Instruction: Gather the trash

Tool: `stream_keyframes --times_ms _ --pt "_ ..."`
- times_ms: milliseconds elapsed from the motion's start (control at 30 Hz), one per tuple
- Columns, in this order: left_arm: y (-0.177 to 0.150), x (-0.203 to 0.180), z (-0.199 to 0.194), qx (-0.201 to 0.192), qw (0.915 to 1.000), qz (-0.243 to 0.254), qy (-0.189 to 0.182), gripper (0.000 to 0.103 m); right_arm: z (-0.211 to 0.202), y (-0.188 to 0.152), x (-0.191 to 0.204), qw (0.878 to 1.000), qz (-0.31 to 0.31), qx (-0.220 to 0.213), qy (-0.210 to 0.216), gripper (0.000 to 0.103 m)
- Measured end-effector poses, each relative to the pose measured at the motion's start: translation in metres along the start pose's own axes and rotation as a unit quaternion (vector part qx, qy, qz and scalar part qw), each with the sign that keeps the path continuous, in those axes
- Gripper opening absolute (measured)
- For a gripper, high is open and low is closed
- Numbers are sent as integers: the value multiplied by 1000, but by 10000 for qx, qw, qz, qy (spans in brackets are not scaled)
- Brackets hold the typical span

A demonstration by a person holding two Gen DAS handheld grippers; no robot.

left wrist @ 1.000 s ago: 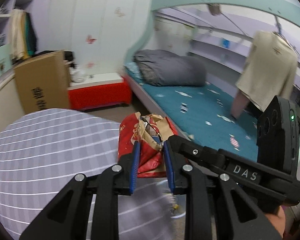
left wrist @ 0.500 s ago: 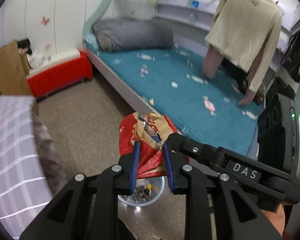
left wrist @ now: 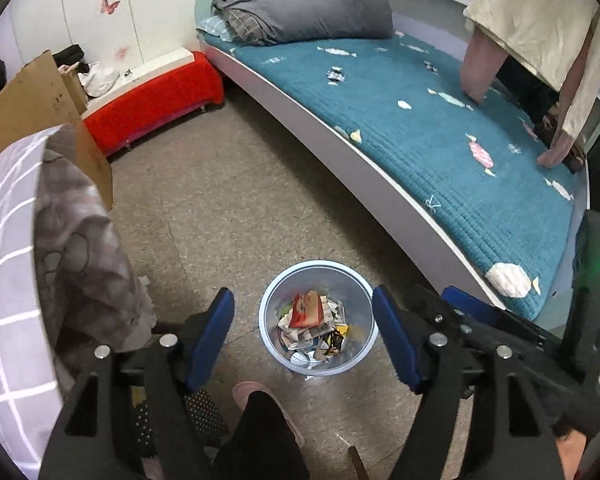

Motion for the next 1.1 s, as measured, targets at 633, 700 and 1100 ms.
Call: stream_keyframes --times_ms 633,700,1100 --pt "-16 42 -232 -1913 9790 -357 600 88 -175 -10 116 9781 -1365 -1561 166 70" --pt "-24 47 -263 -2143 9731 -361 759 90 -197 -15 128 9730 -1512 -1735 192 73" --pt "-69 48 -400 -3280 9324 -631 1381 96 -318 -47 175 9319 -2104 -2937 334 89"
Point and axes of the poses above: each gripper's, at about its wrist camera, not at the fingertips, and z roughly the way its jaws point, x to its left, y to its top, the point moved 9 cm from there along z, roughly the way its jaws point, and after that the axes turned 4 degrees about -y, right-handed, at the moved point
